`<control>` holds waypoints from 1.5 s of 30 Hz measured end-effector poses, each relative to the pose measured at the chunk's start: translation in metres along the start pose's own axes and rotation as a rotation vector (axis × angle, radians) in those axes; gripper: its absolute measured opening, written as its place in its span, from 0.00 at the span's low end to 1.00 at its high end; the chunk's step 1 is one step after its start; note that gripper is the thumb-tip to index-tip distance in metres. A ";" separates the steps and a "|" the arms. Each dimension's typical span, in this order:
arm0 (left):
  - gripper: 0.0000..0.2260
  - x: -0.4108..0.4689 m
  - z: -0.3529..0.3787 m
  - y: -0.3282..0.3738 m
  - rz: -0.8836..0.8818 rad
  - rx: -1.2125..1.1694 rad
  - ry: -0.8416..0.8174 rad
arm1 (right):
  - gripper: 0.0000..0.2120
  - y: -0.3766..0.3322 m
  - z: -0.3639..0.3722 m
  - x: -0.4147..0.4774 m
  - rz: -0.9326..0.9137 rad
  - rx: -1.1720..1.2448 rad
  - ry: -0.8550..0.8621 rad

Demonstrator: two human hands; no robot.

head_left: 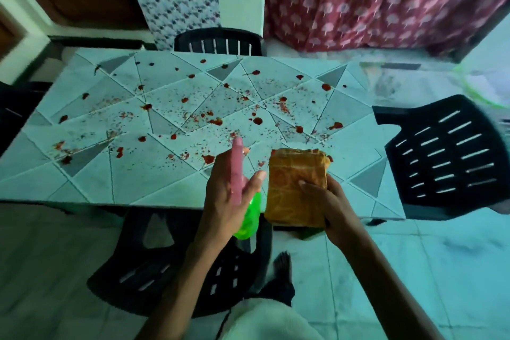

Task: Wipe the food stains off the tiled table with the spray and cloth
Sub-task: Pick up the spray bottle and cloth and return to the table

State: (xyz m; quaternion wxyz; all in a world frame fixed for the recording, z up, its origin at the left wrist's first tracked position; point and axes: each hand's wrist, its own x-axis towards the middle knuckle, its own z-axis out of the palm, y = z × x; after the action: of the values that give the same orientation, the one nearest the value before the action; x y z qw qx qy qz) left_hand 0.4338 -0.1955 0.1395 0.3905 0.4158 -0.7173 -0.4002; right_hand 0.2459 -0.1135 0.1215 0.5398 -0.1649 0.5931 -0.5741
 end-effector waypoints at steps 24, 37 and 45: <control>0.26 0.135 0.067 -0.017 -0.158 -0.053 0.541 | 0.26 -0.081 -0.044 0.210 0.241 -0.275 -0.446; 0.31 0.198 -0.049 -0.095 -0.216 -0.165 0.662 | 0.16 -0.071 0.065 0.271 0.207 -0.343 -0.563; 0.30 0.273 -0.109 -0.143 -0.195 -0.074 0.610 | 0.27 -0.062 0.111 0.296 0.186 -0.361 -0.581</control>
State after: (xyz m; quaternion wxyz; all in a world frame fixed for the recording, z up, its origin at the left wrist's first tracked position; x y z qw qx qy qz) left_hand 0.4766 -0.5192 0.1139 0.5624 0.5688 -0.5086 -0.3185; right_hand 0.2043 -0.4287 0.0676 0.6981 -0.3593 0.5193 -0.3374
